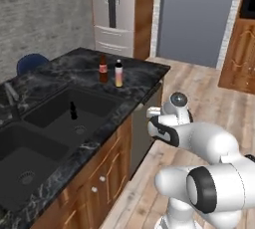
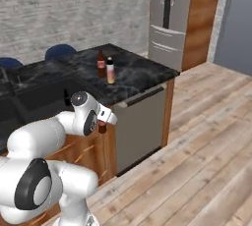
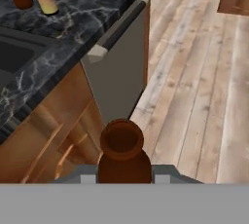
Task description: Place the large bottle from the dining counter next to the other large bottle outside the sink, and place the small bottle from the dining counter next to the other small bottle inside the sink.
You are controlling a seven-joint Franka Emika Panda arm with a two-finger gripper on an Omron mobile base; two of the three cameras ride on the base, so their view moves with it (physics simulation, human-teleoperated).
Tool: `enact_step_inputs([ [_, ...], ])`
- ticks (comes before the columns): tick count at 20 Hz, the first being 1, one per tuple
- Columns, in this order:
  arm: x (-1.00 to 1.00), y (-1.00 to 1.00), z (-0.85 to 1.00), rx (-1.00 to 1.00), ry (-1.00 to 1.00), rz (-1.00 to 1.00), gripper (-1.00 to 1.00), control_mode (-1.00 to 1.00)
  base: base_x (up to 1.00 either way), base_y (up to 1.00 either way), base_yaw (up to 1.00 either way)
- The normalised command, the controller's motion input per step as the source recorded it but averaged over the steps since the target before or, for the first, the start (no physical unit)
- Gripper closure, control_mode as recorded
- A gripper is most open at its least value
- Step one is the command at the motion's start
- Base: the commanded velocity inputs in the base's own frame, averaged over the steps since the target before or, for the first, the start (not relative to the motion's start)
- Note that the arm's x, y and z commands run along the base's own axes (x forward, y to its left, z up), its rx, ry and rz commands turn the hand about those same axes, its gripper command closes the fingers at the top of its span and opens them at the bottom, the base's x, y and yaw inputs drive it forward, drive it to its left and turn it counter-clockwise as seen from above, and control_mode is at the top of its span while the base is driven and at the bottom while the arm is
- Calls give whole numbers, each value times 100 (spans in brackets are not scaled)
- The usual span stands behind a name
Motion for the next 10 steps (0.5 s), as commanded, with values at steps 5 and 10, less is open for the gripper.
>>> enact_step_inputs([
  [5,0,0,0,0,0,0,100,100,22,-44,44],
  [10,0,0,0,0,0,0,100,100,21,-44,44],
])
